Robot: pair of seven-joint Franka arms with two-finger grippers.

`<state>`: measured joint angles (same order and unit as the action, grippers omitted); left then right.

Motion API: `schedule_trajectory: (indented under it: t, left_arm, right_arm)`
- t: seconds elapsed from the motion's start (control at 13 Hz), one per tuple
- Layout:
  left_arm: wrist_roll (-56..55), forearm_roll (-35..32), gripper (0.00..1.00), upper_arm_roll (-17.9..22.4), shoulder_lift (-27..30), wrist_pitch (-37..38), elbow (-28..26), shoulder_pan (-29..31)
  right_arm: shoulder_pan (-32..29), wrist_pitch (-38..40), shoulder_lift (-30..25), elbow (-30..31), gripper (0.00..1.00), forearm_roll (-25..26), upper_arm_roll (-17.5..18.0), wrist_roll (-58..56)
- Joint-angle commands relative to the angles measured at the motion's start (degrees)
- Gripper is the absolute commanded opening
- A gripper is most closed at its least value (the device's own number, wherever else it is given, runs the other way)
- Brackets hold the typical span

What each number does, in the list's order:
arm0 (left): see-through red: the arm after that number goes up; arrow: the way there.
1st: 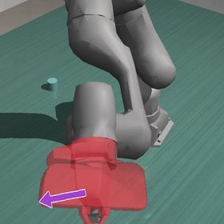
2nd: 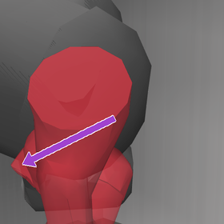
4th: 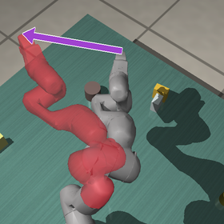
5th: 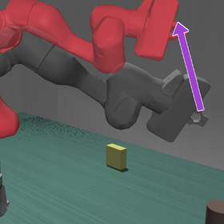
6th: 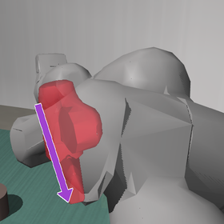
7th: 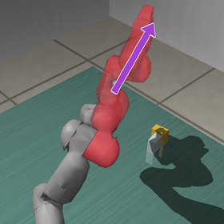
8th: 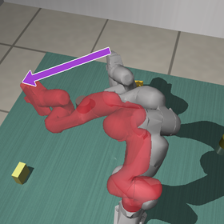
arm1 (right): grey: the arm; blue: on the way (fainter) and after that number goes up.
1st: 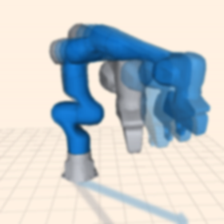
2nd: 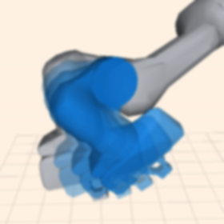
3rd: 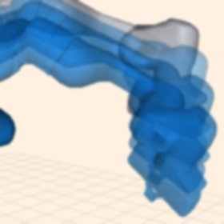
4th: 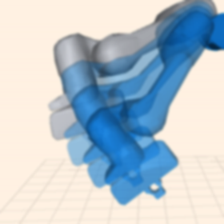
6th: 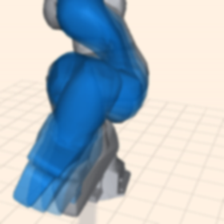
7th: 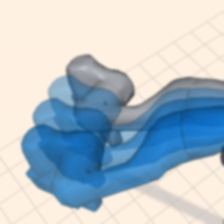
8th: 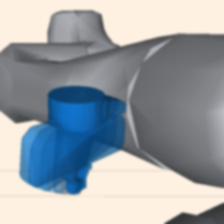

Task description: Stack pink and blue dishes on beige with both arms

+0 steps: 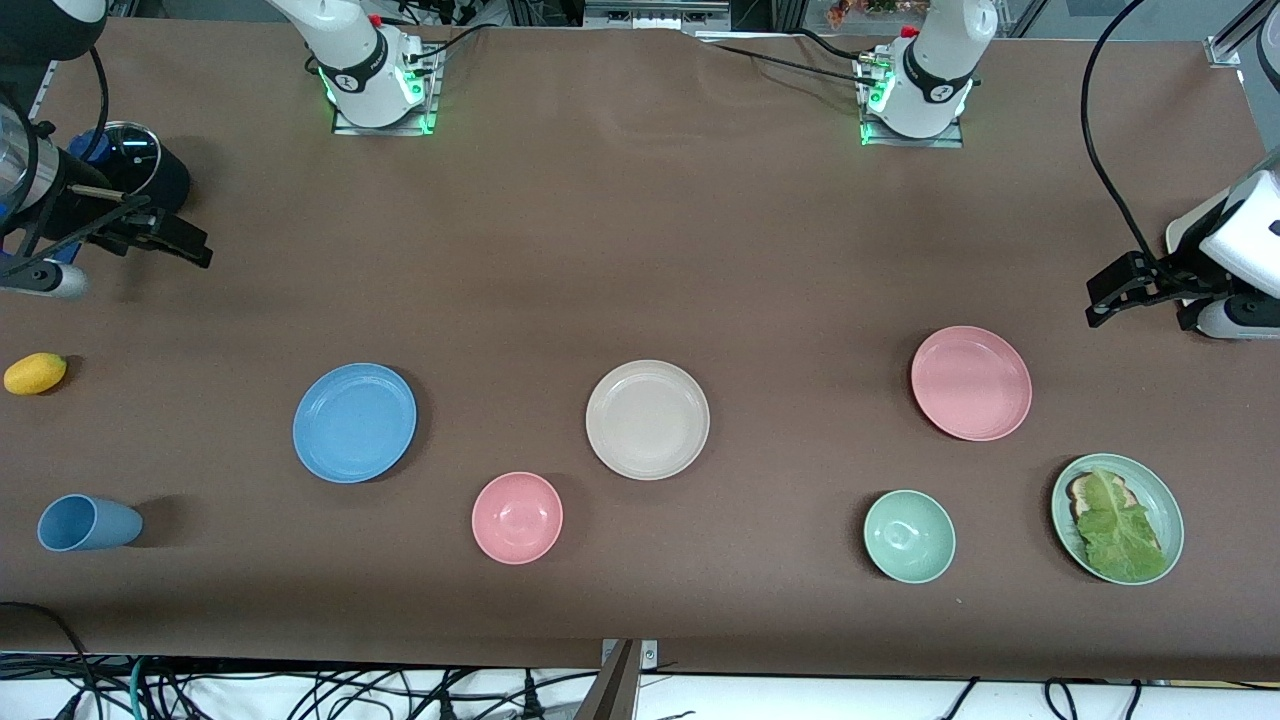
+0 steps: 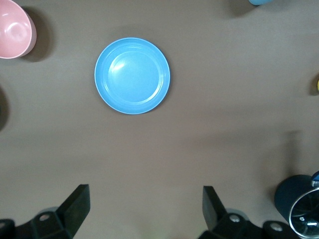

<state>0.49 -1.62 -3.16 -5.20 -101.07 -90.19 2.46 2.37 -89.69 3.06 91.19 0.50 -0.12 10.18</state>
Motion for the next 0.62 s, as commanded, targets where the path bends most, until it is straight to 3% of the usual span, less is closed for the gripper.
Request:
schedule_trajectory:
  t: [0.0, 0.54]
  left_arm:
    - [0.56, 0.48, 1.00, -0.09, -0.78, 0.35, 1.51, 0.35]
    - [0.65, 0.22, 1.00, -0.18, -1.74, -0.44, 1.60, -0.18]
  right_arm:
    - [-0.09, -1.35, -0.86, 0.73, 1.00, 0.73, 0.30, -0.08]
    - [0.00, -1.28, -0.60, 0.39, 1.00, 0.38, 0.30, -0.52]
